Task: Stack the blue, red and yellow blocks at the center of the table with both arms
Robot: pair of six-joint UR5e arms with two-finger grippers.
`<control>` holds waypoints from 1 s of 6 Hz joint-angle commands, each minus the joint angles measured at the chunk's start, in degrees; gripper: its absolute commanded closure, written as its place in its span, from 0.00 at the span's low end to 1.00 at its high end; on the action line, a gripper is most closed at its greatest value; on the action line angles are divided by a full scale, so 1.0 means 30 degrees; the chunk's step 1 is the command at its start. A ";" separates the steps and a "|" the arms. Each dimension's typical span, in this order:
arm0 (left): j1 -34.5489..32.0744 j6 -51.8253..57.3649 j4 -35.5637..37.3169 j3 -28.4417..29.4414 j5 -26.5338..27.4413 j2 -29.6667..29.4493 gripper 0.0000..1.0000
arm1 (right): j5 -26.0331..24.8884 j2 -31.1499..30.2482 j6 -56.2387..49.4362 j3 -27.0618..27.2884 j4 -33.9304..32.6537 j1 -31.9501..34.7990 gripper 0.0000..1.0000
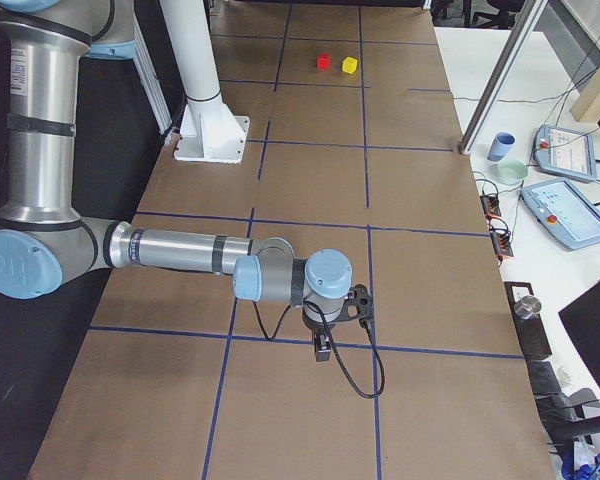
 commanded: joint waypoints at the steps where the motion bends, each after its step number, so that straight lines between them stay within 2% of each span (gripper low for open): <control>1: 0.0087 0.0058 0.0029 -0.0116 0.0029 0.0000 0.00 | 0.0000 0.0029 0.0000 0.0010 0.0029 0.0000 0.00; 2: 0.0088 0.0058 0.0059 -0.0146 0.0000 0.0000 0.00 | 0.0000 0.0204 0.0000 0.0300 0.0436 -0.0029 0.00; 3: 0.0088 0.0058 0.0030 -0.0147 0.0000 0.0000 0.00 | 0.0638 0.0205 0.0232 0.0651 0.2064 -0.0638 0.00; 4: 0.0088 0.0058 0.0001 -0.0147 0.0000 0.0000 0.00 | 0.1660 0.0205 0.0293 0.0916 0.3994 -0.2413 0.00; 5: 0.0088 0.0058 0.0000 -0.0118 0.0000 0.0000 0.00 | 0.1612 0.0205 0.0873 0.1034 0.6015 -0.3533 0.00; 6: 0.0088 0.0058 0.0000 -0.0117 0.0000 0.0000 0.00 | 0.1467 0.0002 0.5230 0.1471 0.7601 -0.4937 0.00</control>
